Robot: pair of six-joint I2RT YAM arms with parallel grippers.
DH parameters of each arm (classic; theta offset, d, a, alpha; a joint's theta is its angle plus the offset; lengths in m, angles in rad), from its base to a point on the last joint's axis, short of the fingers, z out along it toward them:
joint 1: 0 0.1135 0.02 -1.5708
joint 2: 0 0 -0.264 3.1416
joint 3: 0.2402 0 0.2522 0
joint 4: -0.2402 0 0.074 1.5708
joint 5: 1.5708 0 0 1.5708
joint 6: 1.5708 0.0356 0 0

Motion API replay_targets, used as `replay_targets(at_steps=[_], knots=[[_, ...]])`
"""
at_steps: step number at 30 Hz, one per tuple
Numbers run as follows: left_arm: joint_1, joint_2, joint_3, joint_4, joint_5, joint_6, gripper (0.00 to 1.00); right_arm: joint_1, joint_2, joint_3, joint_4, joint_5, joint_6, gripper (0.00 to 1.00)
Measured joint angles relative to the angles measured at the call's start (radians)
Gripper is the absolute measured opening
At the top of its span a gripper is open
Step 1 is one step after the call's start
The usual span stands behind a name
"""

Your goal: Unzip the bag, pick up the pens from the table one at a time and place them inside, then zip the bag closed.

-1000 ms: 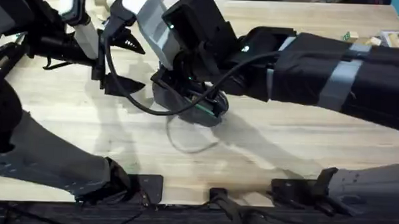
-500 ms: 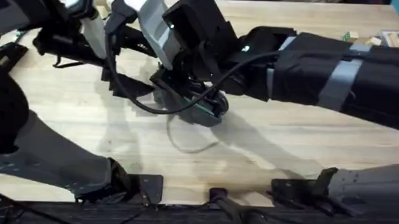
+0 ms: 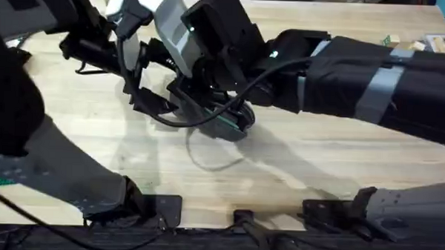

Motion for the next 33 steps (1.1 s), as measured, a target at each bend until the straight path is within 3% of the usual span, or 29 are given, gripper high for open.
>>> replay_targets(at_steps=[9, 11, 16, 17, 25, 33], knots=[[0.000, 0.064, 0.000, 0.004, 0.037, -0.004, 0.995, 0.000, 0.000, 0.000, 0.013, 0.000, 0.000, 0.030], [0.000, 0.064, 0.000, 0.002, 0.042, -0.011, 0.835, 0.000, 0.000, 0.000, 0.014, 0.002, 0.000, 0.030], [-0.001, 0.064, 0.000, -0.002, 0.043, -0.012, 0.096, 0.000, 0.000, 0.000, 0.014, 0.045, 0.000, 0.031], [-0.003, 0.064, 0.000, -0.001, 0.045, -0.012, 0.060, -0.002, 0.000, 0.000, 0.013, 0.051, 0.000, 0.031], [-0.005, 0.064, 0.000, 0.002, 0.046, -0.014, 0.044, -0.035, -0.009, 0.000, -0.053, 0.061, 0.000, 0.031], [-0.009, 0.064, 0.000, 0.006, 0.076, -0.014, 0.044, -0.130, -0.087, 0.000, -0.258, 0.031, 0.001, 0.030]])
